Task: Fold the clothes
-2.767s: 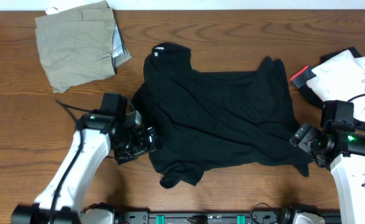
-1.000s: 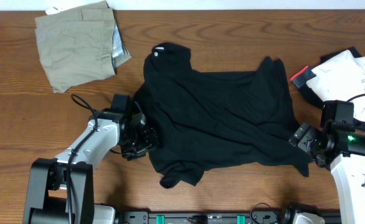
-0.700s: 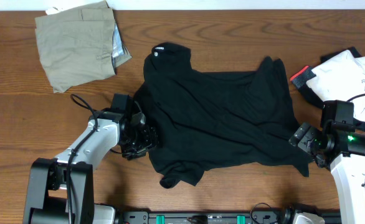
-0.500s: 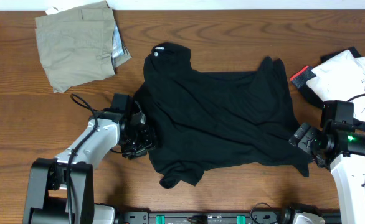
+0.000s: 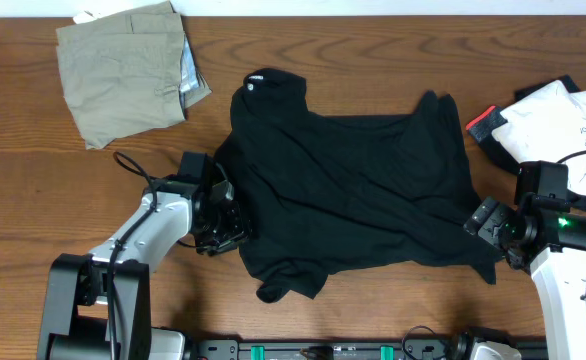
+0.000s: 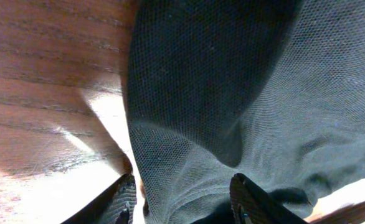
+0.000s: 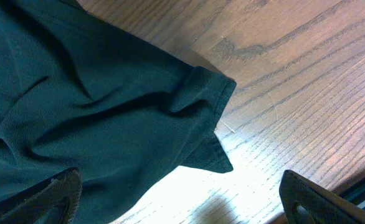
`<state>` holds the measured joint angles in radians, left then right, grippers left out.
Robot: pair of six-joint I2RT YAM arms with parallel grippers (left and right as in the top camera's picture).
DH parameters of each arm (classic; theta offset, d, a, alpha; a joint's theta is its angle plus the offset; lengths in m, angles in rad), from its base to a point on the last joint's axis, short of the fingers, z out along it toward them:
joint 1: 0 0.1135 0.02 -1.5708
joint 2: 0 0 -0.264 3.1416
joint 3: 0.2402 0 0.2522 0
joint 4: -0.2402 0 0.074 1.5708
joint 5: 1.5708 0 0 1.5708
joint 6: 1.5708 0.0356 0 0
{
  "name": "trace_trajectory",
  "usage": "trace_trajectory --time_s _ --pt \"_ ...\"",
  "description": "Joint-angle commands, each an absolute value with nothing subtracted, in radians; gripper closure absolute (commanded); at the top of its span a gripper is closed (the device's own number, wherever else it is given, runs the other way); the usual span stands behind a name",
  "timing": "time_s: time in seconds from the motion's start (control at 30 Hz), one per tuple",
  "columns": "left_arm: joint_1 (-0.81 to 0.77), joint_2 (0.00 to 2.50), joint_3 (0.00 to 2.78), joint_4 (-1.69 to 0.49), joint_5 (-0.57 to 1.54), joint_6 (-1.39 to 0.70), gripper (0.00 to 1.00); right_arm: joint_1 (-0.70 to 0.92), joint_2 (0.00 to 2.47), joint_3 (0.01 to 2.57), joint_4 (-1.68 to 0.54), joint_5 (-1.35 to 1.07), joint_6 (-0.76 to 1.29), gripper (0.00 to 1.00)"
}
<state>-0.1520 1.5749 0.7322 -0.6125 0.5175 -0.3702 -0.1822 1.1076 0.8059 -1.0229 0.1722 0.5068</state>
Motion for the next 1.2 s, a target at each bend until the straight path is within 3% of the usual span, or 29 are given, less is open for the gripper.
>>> trace_trajectory --time_s 0.0,0.37,0.7,0.93,1.17 --pt "-0.155 1.583 0.723 -0.606 0.52 -0.379 0.51 -0.197 1.098 0.822 -1.021 0.175 0.492 0.01" --pt "-0.155 1.583 0.723 -0.601 0.52 -0.379 0.56 -0.197 1.098 0.822 -1.021 0.175 0.492 0.01" --pt "-0.155 1.583 0.723 -0.604 0.52 -0.379 0.94 -0.197 1.098 0.822 -1.021 0.175 0.491 0.01" --pt "-0.135 1.583 0.723 -0.605 0.456 -0.379 0.94 -0.197 1.098 0.822 -1.014 0.175 0.491 0.01" --pt "0.017 1.583 0.724 -0.636 0.455 -0.378 0.94 -0.197 1.098 0.822 -1.002 0.175 0.491 0.01"
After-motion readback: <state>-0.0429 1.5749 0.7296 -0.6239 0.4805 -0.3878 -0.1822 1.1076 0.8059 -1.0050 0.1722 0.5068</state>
